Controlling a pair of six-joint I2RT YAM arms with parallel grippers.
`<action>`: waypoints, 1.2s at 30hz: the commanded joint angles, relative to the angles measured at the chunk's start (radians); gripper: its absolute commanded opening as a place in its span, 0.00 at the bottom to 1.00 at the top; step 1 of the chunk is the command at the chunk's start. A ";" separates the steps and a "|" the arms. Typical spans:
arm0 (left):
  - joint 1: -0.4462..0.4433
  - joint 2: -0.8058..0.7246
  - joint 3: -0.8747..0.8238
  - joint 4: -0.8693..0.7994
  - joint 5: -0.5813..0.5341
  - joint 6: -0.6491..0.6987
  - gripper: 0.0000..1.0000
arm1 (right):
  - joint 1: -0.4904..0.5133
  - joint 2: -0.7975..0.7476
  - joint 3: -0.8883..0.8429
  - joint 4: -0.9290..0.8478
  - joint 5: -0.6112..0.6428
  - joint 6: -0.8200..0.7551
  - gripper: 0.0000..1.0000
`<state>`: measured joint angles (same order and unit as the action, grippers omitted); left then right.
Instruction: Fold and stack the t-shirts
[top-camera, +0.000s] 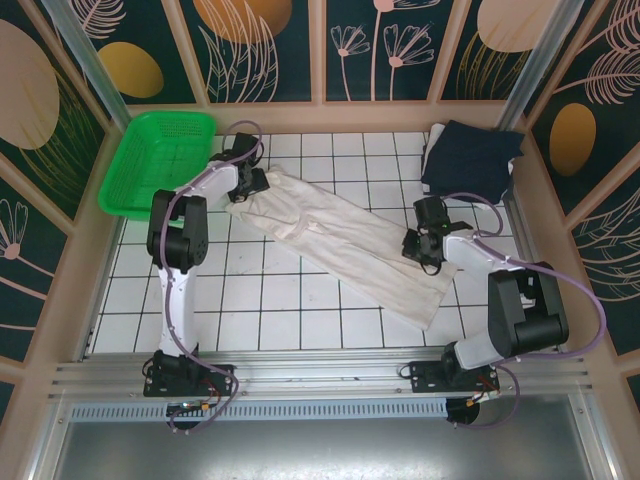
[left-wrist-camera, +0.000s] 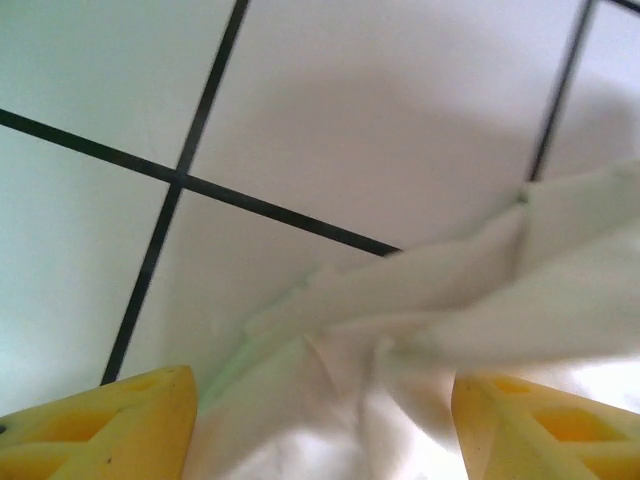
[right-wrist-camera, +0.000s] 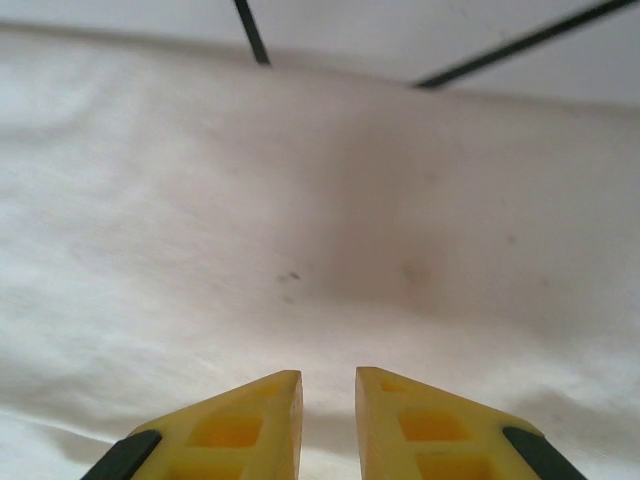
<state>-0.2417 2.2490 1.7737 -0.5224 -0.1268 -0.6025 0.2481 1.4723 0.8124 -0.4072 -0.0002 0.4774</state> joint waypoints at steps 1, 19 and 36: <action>-0.029 -0.057 0.026 0.062 0.057 0.011 0.70 | 0.012 0.033 0.032 -0.004 -0.016 -0.013 0.22; -0.064 0.230 0.407 -0.025 -0.065 0.454 0.55 | 0.032 0.112 0.016 0.067 -0.053 -0.031 0.22; -0.120 0.080 0.118 0.227 -0.132 0.771 0.59 | 0.034 0.167 0.005 0.107 -0.093 -0.025 0.22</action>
<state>-0.3477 2.4046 1.9350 -0.3817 -0.2455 0.0807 0.2749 1.6173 0.8284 -0.3119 -0.0772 0.4694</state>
